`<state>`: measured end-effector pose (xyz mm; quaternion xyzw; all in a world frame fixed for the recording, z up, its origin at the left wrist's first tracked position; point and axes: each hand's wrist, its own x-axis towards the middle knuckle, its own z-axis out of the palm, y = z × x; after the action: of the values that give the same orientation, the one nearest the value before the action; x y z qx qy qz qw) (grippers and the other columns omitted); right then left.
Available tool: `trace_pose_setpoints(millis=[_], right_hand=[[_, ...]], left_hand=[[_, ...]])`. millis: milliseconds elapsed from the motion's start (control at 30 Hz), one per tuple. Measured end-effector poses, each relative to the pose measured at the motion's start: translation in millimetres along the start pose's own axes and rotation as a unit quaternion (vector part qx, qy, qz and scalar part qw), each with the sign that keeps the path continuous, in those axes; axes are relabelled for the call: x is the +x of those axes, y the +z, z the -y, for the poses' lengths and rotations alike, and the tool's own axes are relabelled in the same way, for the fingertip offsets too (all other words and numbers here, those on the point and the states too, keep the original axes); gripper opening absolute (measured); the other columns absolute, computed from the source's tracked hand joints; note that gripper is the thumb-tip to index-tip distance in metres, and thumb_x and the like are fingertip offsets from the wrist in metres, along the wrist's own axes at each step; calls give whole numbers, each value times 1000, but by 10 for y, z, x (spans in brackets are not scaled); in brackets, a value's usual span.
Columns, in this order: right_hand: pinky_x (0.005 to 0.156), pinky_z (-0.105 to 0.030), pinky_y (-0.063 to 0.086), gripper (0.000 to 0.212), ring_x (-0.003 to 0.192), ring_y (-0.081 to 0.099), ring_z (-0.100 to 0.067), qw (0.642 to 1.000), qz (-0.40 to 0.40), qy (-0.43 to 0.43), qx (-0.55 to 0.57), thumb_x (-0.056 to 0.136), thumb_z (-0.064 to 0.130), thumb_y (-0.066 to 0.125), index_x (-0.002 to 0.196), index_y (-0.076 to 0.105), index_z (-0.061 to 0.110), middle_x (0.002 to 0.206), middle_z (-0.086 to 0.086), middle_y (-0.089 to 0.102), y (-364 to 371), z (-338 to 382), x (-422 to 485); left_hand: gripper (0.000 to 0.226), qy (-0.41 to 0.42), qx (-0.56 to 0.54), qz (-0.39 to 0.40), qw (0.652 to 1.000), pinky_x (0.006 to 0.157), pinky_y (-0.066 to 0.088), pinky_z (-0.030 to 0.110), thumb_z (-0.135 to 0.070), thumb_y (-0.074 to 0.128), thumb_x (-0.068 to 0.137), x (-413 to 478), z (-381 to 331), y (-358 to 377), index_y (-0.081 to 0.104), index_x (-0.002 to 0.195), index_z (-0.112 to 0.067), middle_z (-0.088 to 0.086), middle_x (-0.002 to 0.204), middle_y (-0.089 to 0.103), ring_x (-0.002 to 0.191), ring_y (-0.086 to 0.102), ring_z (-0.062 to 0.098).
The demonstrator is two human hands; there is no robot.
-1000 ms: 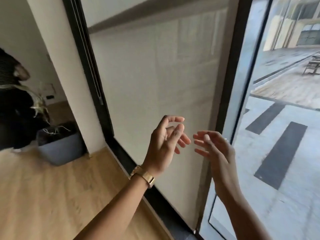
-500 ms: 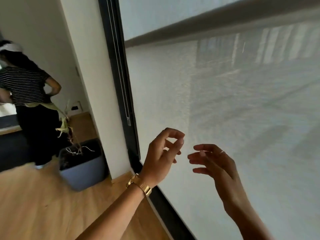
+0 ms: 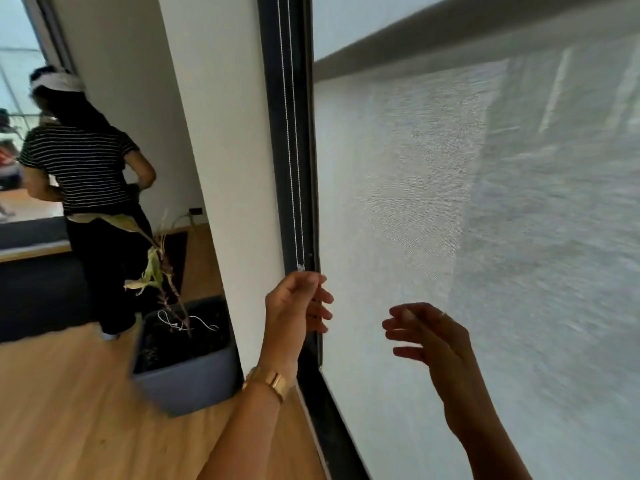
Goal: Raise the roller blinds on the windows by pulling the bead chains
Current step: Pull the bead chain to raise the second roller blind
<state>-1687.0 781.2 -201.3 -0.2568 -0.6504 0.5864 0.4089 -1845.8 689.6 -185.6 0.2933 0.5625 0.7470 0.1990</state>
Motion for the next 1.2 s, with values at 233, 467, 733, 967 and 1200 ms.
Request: trace_pose_setpoints(millis=[233,467,733,967,1200], right_hand=[[67,-22,54,16,86,72,-14,995,92,2,-28,93,17,52,97,68,14,90,-3,76,972,-275,1343],[71,-26,56,19,88,72,-16,999,30,-13,-13,86,29,59,99,67,18,91,-3,76,1759,-528,2535],[74,-27,55,15,88,71,-8,998,-58,-29,-19,94,22,52,98,67,22,88,7,76,2650,-695,3608],[77,-29,57,15,91,71,-10,993,-108,-42,-34,93,24,53,97,67,25,90,8,76,2799,-718,4340],[73,-25,55,15,94,70,-8,990,-124,-56,-42,92,26,53,95,68,26,92,11,75,2773,-700,5059]], left_hand=[[27,4,34,-77,996,53,53,18,-29,48,94,1406,310,-392,66,92,-9,0,76,70,62,65,12],[21,-4,77,-61,995,66,49,25,-25,49,93,3148,688,-882,61,101,-11,4,101,69,93,64,21],[25,38,160,78,983,92,52,39,-27,52,92,4806,707,-986,53,113,-15,6,118,62,104,60,20],[45,39,164,101,981,86,45,29,-29,60,87,5545,744,-688,41,126,-19,8,133,50,113,52,20],[51,44,180,167,968,94,47,37,-33,61,86,5849,889,-503,36,130,-23,5,133,52,119,51,23]])
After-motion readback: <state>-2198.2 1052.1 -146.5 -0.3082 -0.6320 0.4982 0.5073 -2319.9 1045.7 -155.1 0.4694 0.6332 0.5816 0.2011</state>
